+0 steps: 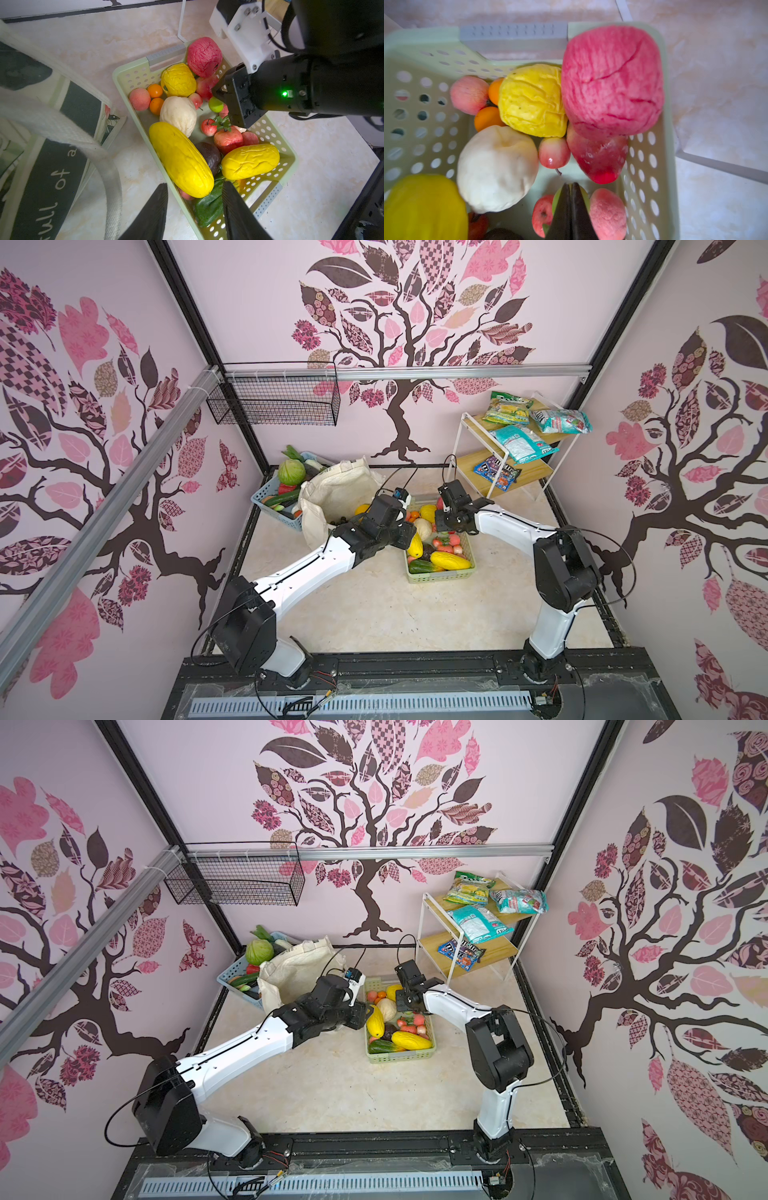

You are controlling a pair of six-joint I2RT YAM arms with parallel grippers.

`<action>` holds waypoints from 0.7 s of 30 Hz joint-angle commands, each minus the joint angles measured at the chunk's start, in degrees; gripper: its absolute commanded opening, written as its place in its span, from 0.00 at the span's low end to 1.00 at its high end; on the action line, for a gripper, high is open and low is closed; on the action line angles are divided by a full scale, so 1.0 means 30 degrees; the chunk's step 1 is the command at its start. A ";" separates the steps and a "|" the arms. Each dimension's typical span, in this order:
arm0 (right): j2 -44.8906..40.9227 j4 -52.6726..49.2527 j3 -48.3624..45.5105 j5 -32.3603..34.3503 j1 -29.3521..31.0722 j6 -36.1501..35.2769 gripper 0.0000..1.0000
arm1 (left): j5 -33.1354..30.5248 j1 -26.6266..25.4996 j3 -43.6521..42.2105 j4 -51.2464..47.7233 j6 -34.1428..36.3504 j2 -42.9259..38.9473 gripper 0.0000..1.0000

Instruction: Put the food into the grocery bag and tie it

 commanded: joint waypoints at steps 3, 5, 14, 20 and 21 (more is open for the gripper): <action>-0.1982 -0.1185 0.1179 -0.1258 0.0063 0.0043 0.04 | 0.1791 -0.0041 0.1043 0.1624 0.0253 0.0228 0.50; -0.2565 -0.1290 0.1311 -0.2013 0.0084 0.0084 0.04 | 0.2909 -0.0042 0.0989 0.2406 0.0284 0.0555 0.55; -0.4554 -0.1339 0.1244 -0.5137 -0.0077 0.0892 0.05 | 0.5057 -0.0052 -0.0067 0.5468 0.1051 0.2007 0.65; -0.5061 -0.1707 0.1187 -0.6383 -0.0066 0.1172 0.05 | 0.3900 -0.0042 0.0111 0.6053 0.0670 0.3041 0.66; -0.5106 -0.1685 0.1144 -0.6481 -0.0055 0.1218 0.05 | 0.3722 -0.0041 0.0227 0.5996 0.0537 0.3208 0.66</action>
